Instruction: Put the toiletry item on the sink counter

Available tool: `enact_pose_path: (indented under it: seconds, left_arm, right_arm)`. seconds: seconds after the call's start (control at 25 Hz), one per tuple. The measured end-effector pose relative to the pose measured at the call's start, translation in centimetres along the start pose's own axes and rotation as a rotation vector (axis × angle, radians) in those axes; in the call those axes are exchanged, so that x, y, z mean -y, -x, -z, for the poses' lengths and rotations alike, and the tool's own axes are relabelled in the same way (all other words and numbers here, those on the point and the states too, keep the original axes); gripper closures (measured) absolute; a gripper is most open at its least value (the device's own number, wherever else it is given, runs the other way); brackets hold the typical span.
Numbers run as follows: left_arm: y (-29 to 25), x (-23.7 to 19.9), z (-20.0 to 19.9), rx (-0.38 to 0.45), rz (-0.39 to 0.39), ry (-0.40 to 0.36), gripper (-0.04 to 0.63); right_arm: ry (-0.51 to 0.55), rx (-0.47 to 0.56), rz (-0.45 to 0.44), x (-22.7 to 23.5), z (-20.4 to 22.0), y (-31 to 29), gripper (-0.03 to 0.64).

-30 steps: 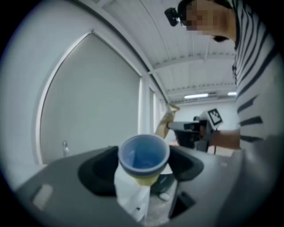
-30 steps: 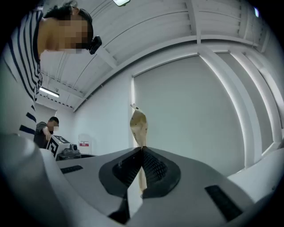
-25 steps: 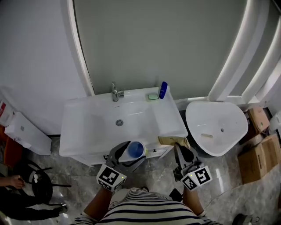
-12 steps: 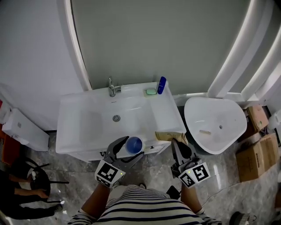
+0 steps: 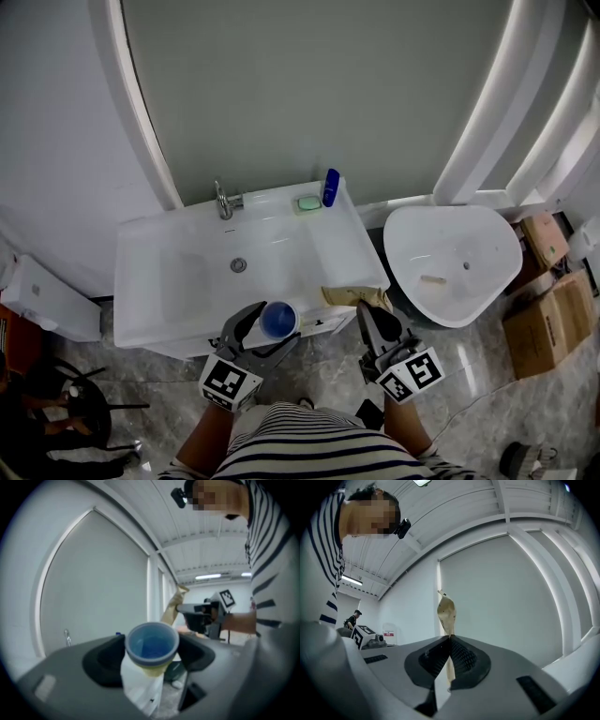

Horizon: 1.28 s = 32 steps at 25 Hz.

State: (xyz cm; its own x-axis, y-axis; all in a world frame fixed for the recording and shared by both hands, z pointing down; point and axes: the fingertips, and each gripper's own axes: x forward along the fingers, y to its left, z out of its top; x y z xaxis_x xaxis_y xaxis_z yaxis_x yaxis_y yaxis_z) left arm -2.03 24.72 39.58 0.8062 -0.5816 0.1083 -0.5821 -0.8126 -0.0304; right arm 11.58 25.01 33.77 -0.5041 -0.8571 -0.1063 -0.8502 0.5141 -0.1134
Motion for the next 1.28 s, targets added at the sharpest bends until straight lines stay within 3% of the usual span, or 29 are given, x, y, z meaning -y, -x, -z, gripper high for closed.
enact_pose_path:
  seconds: [0.56,1.28]
  left_arm:
    - [-1.3,0.0,-0.3,-0.006,-0.012,-0.014,0.242]
    - [-2.1,3.2,-1.2,0.005,-0.004,-0.034,0.242]
  right_arm:
    - [-0.033,0.048,-0.006,1.4,-1.2,0.1,0.607]
    - [-0.033,0.071,0.009,2.4,-2.3,3.4,0.607]
